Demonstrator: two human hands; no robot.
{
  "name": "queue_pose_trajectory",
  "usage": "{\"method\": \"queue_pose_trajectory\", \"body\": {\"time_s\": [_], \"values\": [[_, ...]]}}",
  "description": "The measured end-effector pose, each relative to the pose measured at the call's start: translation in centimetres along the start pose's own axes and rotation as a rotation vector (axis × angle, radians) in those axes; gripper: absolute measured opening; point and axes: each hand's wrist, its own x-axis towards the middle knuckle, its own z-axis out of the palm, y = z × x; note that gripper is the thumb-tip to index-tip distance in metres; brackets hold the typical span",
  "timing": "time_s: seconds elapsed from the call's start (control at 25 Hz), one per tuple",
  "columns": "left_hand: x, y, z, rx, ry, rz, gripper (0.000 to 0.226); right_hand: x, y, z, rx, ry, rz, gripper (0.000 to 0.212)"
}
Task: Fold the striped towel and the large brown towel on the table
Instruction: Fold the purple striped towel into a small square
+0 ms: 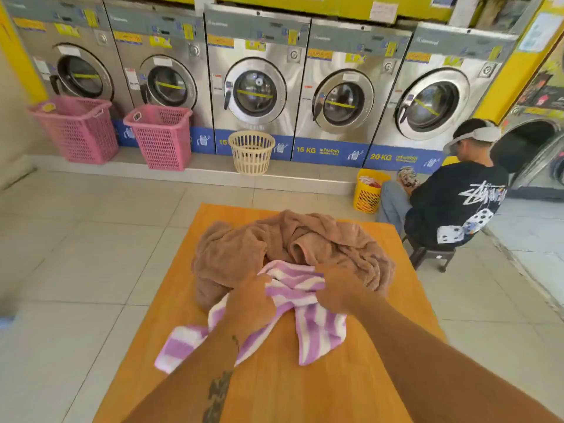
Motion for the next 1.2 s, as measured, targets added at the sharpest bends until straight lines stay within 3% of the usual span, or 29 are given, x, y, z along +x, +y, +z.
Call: {"method": "queue_pose_trajectory", "body": {"time_s": [0.16,0.36,0.44,0.56,0.68,0.8,0.92,1.04,1.2], "values": [[-2.8,-2.7,4.6,0.178,-0.101,0.026,0.054,-1.5,0.6,5.8,-0.107,-0.092,0.063,0.072],[-4.1,-2.5,5.9,0.224,-0.007,0.072,0.055,-4.5,0.7,7.9,-0.289,-0.023,0.099,0.06],[-4.1,-2.6,5.9,0.252,0.036,0.179,0.051,-5.5,1.3,7.5,-0.243,-0.123,0.113,0.051],[-5.2,-1.0,5.1,0.318,0.107,0.224,0.048,-7.5,2.9,6.8,0.01,-0.339,0.072,0.052],[-8.3,1.0,6.0,0.362,0.124,0.085,0.04,-10.4,4.6,6.8,0.299,-0.501,-0.002,0.046],[-12.2,3.1,7.7,0.249,0.216,-0.135,0.041,-11.2,7.0,6.6,0.474,-0.308,0.037,0.034],[-17.4,4.3,10.2,0.18,0.229,-0.309,0.034,-12.2,8.5,7.7,0.386,-0.352,0.056,0.039],[-20.7,6.0,11.4,0.053,0.084,-0.465,0.045,-14.6,7.0,9.8,0.62,-0.428,0.056,0.058],[-22.3,7.0,10.3,-0.031,0.116,-0.558,0.061,-15.3,5.1,8.8,0.774,-0.142,0.036,0.049]]}}
